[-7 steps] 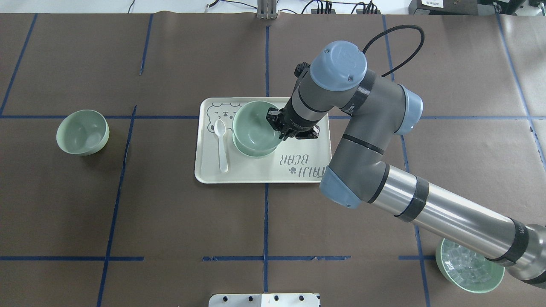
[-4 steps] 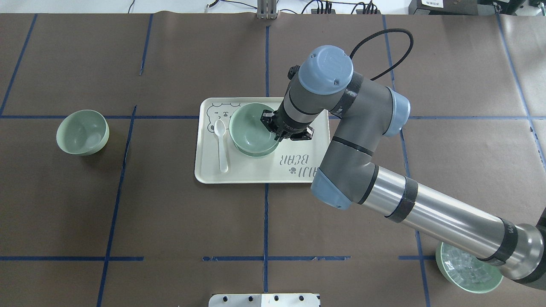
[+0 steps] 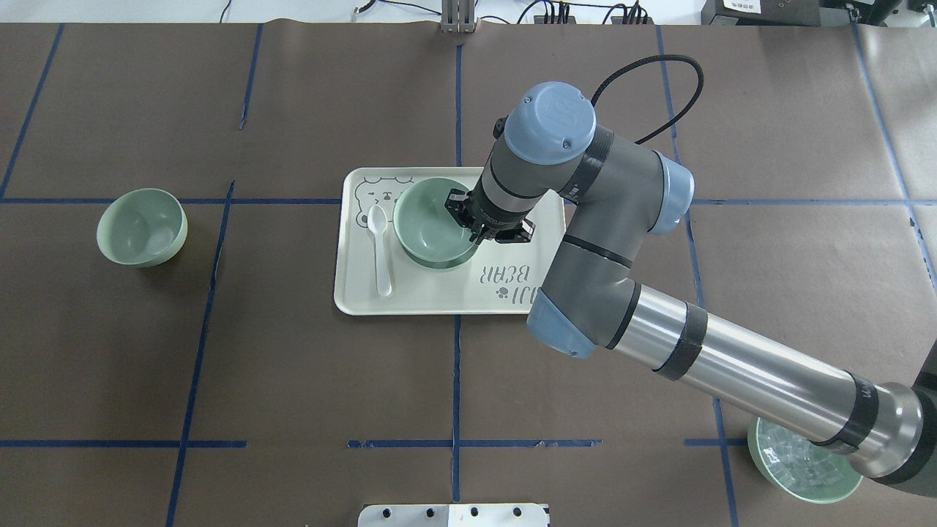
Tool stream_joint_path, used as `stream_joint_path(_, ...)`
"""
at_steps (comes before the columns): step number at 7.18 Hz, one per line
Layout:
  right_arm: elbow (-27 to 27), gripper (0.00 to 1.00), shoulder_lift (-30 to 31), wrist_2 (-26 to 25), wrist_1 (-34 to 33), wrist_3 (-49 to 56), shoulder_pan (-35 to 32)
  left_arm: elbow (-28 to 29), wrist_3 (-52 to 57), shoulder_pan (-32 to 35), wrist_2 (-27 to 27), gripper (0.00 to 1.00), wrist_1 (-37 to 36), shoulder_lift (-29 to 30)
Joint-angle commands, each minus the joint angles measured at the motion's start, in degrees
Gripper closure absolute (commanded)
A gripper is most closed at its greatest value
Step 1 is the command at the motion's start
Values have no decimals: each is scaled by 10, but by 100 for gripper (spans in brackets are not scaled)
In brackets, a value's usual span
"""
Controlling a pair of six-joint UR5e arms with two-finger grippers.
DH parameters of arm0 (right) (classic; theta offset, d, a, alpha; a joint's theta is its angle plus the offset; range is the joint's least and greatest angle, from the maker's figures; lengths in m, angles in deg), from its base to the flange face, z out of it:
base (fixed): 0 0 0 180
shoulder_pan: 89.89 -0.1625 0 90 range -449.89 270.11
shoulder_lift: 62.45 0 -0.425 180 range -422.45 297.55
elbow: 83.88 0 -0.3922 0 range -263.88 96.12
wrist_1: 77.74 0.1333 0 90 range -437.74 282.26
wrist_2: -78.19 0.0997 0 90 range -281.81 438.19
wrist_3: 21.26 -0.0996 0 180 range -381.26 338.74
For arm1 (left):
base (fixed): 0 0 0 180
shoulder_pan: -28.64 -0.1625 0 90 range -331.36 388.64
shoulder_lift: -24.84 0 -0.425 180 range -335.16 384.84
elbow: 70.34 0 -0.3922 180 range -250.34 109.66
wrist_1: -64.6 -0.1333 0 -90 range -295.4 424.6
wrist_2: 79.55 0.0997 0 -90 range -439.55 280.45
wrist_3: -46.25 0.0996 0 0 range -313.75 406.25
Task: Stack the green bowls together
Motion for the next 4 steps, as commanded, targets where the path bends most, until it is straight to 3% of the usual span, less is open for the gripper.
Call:
stream_joint_path(1,-21,100,-18,0,0,-5,0,0,-1,0,0,0,2,-4)
stream_joint_path(4,-22,100,-13,1,-1,-1,0,-1,-1,0,0,0,3,-4)
